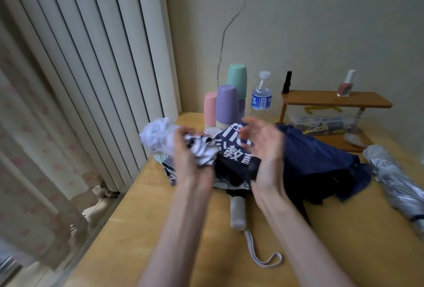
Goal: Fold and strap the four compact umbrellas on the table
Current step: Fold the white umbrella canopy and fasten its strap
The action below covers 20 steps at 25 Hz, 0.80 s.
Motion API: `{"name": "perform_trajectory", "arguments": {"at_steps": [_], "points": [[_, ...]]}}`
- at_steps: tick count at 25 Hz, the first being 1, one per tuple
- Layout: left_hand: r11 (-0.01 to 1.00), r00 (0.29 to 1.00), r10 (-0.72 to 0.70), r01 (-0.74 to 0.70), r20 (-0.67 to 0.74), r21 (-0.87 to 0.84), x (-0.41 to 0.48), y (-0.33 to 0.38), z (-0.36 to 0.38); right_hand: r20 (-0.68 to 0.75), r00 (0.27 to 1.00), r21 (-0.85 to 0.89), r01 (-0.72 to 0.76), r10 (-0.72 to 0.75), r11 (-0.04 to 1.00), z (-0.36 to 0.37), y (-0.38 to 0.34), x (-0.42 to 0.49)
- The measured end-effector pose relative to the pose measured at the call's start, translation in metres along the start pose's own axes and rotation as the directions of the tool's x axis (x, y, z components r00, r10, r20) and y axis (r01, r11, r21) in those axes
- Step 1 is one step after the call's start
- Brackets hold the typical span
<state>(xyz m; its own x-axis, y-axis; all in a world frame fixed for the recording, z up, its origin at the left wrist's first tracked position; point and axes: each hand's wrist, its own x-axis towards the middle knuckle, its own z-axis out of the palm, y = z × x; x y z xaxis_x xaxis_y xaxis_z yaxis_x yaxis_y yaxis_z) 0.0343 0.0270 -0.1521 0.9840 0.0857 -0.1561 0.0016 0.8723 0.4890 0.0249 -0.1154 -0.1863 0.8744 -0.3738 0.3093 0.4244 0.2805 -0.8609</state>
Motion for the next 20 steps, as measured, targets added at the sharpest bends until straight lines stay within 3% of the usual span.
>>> {"name": "perform_trajectory", "arguments": {"at_steps": [4,8,13,17,20], "points": [[0.998,0.998,-0.055,0.055,-0.019,-0.021,0.002,-0.014,0.0,0.04,0.998,-0.051,-0.045,0.047,0.998,0.002,0.003,-0.003],[0.998,0.999,0.015,-0.017,-0.033,-0.064,0.014,-0.003,-0.009,0.013,0.998,0.03,-0.056,0.055,0.998,-0.005,-0.002,0.005],[0.989,0.996,0.027,-0.04,0.086,0.144,0.009,-0.025,-0.007,0.006,0.994,-0.183,-0.108,0.111,0.977,0.003,0.01,-0.006],[0.995,0.982,0.0,-0.019,0.191,0.094,0.011,-0.023,-0.012,0.109,0.945,-0.362,-0.252,0.309,0.898,-0.003,-0.003,-0.01],[0.969,0.972,0.098,-0.142,0.214,0.203,0.017,-0.021,-0.015,0.033,0.962,-0.351,-0.243,0.271,0.904,-0.006,-0.011,-0.008]]}}
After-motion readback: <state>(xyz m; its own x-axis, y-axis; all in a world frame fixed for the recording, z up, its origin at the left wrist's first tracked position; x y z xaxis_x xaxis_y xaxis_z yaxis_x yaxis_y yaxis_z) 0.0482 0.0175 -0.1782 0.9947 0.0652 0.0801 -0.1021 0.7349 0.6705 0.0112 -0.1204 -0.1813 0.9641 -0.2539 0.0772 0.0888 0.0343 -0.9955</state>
